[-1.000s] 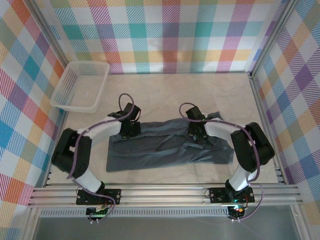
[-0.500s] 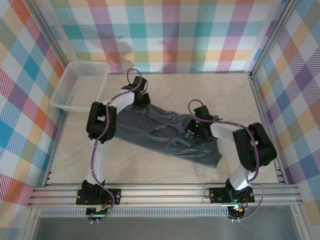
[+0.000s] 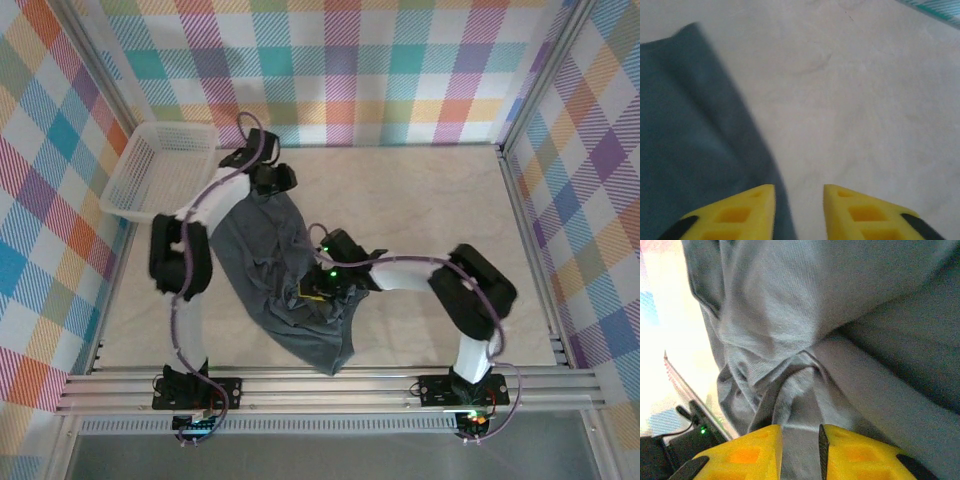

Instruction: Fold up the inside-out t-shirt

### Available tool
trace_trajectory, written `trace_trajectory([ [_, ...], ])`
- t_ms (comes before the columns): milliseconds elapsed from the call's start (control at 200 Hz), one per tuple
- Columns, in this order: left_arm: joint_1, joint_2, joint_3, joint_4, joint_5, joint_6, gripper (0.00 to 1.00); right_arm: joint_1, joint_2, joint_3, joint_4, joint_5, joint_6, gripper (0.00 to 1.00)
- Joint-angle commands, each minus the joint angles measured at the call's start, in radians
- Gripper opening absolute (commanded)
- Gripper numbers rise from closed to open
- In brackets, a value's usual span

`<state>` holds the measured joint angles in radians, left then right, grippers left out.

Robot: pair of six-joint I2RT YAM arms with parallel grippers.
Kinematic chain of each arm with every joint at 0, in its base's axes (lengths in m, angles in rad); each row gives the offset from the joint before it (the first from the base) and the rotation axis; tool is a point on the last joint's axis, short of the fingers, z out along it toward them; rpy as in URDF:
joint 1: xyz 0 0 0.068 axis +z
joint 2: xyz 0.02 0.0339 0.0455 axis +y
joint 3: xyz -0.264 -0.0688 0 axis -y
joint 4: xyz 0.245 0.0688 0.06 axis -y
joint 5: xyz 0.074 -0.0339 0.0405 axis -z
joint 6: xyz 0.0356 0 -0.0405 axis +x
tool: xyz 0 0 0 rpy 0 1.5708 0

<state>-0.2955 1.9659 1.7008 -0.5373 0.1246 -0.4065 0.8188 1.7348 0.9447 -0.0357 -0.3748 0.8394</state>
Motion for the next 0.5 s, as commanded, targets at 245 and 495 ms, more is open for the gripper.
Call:
trace_trajectory([
  [245, 0.047, -0.315, -0.519, -0.097, -0.32, -0.048, 0.0, -0.006, -0.202, -0.103, -0.315, 0.507, -0.26, 0.16],
  [495, 0.073, -0.102, -0.388, -0.157, -0.398, -0.097, 0.0, -0.007, -0.113, -0.062, -0.351, 0.486, -0.204, 0.01],
])
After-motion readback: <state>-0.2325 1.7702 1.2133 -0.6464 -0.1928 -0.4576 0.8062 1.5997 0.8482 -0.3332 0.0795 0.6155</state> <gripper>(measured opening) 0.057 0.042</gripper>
